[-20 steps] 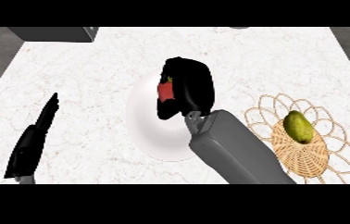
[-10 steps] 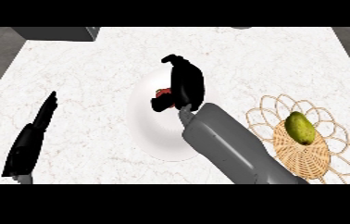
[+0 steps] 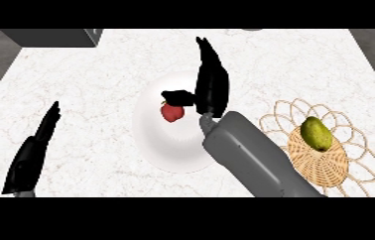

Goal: Pick the bell pepper from the placemat and place it in the plate

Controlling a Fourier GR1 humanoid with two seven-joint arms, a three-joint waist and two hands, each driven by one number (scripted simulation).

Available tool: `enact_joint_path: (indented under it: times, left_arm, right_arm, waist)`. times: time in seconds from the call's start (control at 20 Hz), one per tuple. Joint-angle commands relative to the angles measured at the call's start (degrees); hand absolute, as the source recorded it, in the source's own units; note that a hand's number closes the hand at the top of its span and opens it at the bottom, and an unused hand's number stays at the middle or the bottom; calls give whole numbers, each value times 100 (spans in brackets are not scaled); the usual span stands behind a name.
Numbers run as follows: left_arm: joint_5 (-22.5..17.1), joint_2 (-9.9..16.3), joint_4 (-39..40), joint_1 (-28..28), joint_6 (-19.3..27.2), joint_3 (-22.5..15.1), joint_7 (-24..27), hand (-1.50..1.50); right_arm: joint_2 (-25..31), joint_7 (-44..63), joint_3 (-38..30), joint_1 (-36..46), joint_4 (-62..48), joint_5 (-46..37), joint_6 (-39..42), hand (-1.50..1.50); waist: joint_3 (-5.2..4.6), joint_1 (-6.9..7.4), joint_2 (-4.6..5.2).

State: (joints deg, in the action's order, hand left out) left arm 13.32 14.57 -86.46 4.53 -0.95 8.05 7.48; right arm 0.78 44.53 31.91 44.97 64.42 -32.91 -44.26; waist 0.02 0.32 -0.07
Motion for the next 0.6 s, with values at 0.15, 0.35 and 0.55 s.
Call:
enact_joint_path:
  times: [0.15, 0.35, 0.55]
  left_arm:
    - [14, -7, -8, 19, 47, 82, -89, 0]
    - [-162, 185, -95, -20, -179, 239, -63, 0]
    - [-46, 5, -270, 228, -75, 129, -188, 0]
  right_arm:
    - [415, -314, -731, -1043, 1496, 314, -747, -150]
    - [978, -1400, -909, -2124, 2617, 1193, -551, -150]
    - [1508, -2522, -1128, -3218, 3411, 1860, -431, -150]
  waist:
    - [7, -149, -17]
    - [8, -96, -2]
    - [9, -62, 1]
